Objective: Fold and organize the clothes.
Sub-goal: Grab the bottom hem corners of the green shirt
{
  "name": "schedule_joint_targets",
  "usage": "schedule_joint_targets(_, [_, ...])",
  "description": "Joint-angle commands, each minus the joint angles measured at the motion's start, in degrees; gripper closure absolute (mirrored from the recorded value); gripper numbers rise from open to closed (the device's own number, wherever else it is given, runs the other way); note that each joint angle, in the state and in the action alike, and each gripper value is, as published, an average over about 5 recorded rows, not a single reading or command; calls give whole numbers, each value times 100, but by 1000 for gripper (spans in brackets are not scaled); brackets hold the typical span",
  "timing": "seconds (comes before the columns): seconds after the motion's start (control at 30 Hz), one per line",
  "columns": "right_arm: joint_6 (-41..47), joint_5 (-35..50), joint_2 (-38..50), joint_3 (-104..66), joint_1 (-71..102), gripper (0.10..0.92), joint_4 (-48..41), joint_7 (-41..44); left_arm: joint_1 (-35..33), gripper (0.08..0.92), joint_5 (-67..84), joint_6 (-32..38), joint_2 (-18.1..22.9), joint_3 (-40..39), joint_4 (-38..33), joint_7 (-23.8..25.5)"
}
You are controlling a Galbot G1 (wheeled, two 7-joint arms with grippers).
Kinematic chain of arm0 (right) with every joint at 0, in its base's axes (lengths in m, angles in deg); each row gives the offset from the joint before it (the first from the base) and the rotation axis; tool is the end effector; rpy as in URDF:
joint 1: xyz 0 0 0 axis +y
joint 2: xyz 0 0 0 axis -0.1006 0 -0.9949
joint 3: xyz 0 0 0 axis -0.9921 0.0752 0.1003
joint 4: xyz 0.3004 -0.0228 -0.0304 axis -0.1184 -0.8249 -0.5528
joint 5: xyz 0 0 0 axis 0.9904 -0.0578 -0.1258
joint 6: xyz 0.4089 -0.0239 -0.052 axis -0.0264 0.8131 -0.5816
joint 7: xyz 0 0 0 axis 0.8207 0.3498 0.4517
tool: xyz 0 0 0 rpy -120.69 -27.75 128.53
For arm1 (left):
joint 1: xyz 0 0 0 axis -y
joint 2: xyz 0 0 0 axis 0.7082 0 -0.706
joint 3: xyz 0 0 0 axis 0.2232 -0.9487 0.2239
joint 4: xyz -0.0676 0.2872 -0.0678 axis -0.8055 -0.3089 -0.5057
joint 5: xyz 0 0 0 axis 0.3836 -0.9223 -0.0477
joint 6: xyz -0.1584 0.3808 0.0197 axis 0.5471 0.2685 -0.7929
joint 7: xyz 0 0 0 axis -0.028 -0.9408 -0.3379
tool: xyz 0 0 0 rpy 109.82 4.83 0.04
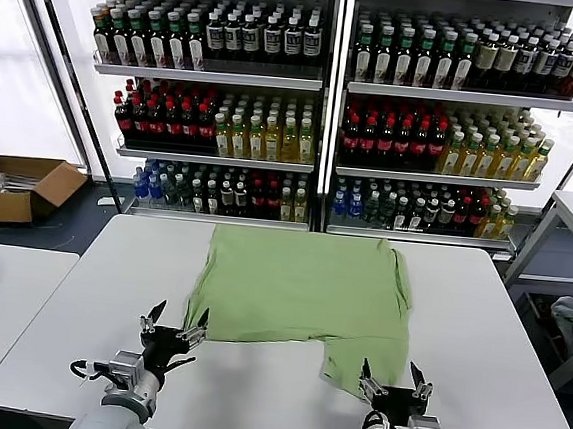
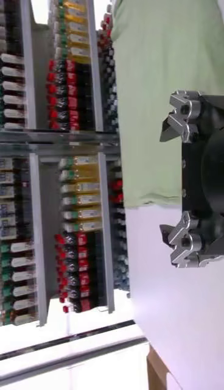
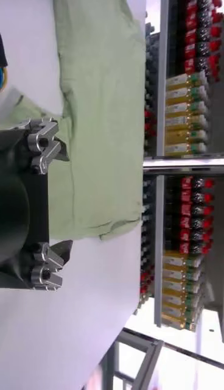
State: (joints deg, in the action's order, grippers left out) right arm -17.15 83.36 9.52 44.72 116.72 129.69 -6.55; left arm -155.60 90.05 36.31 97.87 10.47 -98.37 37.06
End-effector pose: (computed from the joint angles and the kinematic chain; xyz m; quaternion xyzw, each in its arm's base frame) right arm 0.2369 0.0461 -0.2243 -0.0455 -0.9694 0.0202 0.2405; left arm 0.3043 0.0099 -0.2400 -0.0441 -0.9850 -0.0285 0.1646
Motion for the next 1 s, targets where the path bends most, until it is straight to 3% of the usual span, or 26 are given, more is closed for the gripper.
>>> schedule_joint_targets(0.03, [71,61,-9,53,69,203,-57,-152,82,177,-17,-222,-38,-85,275,-63])
schedule_joint_targets(1.0, [-52,206,-138,144,81,206,-477,-207,142,183,-139,-269,-103,-124,613,2])
